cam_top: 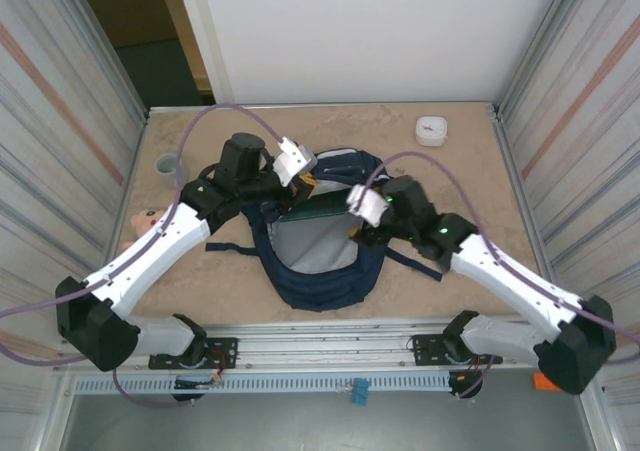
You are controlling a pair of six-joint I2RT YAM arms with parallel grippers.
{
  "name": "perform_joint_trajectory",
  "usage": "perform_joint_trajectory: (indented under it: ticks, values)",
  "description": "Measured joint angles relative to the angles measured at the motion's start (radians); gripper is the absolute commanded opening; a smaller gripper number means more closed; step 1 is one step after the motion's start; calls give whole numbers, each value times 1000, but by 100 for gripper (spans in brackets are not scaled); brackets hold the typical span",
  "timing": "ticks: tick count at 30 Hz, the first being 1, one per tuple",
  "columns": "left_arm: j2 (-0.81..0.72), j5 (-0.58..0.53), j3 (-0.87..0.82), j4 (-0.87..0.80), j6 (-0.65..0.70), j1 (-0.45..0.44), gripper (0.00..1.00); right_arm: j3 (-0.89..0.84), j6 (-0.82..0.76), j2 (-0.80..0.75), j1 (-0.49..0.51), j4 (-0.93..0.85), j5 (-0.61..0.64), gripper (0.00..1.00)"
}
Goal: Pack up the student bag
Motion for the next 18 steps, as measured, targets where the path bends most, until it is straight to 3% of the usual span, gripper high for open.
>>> perform_joint_trajectory:
  ticks: [4,8,14,18]
  values:
    - [-24,-4,-30,15,-14,5,0,2,136,-93,-233,-135,-87,84]
    - [-31,-10,-49,35,-29,6,0,40,185,-66,-425,-272,-153,81]
    - [-31,-11,-61,47,-41,6,0,214,310,240,-688,-451,-232,75]
    - [-31,-11,-62,50,-41,6,0,263,415,421,-795,-518,-242,78]
